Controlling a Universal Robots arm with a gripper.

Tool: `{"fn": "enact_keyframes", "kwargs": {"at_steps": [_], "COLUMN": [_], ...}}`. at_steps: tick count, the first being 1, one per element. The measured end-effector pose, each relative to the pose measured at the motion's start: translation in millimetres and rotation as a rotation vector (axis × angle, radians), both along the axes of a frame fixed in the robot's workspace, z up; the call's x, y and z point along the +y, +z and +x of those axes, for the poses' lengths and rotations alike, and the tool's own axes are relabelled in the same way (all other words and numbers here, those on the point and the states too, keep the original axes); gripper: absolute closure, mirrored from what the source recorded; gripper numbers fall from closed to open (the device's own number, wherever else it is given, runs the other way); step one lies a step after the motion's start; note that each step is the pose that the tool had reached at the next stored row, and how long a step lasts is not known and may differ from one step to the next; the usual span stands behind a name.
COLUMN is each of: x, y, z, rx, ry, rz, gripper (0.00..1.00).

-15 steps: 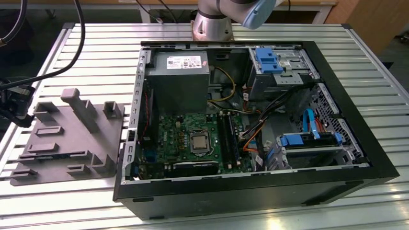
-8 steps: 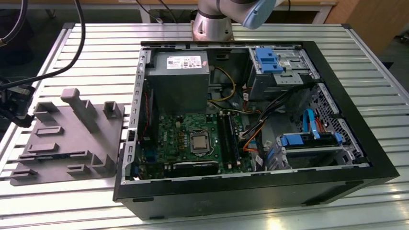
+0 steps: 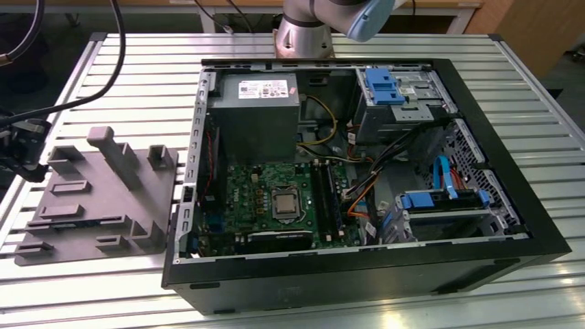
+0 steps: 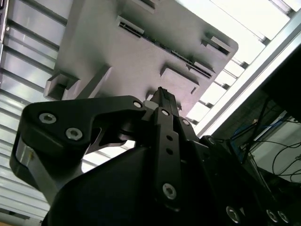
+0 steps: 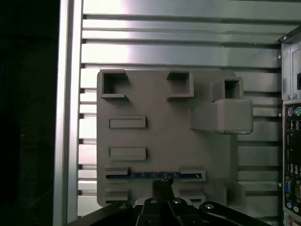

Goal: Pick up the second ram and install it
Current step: 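Pick up the second ram and move it above second insertion slot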

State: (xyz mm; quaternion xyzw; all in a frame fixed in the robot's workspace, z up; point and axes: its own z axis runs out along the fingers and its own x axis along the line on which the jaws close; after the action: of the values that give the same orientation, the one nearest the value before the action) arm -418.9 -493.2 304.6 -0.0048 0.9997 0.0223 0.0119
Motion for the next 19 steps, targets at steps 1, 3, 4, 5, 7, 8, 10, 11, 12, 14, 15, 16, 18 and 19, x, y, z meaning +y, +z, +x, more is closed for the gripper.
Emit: {"fn": "enact_keyframes", "kwargs": {"at_steps": [1, 3, 4, 5, 7, 8, 10, 11, 12, 14, 15, 16, 18, 19], "x": [0.0, 0.0, 0.0, 0.0, 0.0, 0.0, 0.0, 0.0, 0.0, 0.0, 0.0, 0.0, 0.0, 0.0], "y": [-0.1, -0.3, -0.4, -0.5, -0.8, -1.1, -1.5, -1.7, -2.0, -2.4, -2.7, -3.0, -3.5, -3.7], "z": [0.0, 0.0, 0.0, 0.0, 0.0, 0.0, 0.0, 0.0, 0.0, 0.0, 0.0, 0.0, 0.0, 0.0], "rx": [0.0, 0.0, -0.0001, 0.0, 0.0, 0.0, 0.0, 0.0, 0.0, 0.0, 0.0, 0.0, 0.0, 0.0], "ry": [0.013, 0.043, 0.06, 0.078, 0.115, 0.134, 0.17, 0.188, 0.206, 0.241, 0.26, 0.279, 0.314, 0.332], "rz": [0.0, 0.0, 0.0, 0.0001, 0.0, 0.0, 0.0, 0.0, 0.0, 0.0, 0.0, 0.0, 0.0, 0.0], "gripper": [0.89, 0.89, 0.89, 0.89, 0.89, 0.89, 0.89, 0.89, 0.89, 0.89, 0.89, 0.89, 0.89, 0.89]}}
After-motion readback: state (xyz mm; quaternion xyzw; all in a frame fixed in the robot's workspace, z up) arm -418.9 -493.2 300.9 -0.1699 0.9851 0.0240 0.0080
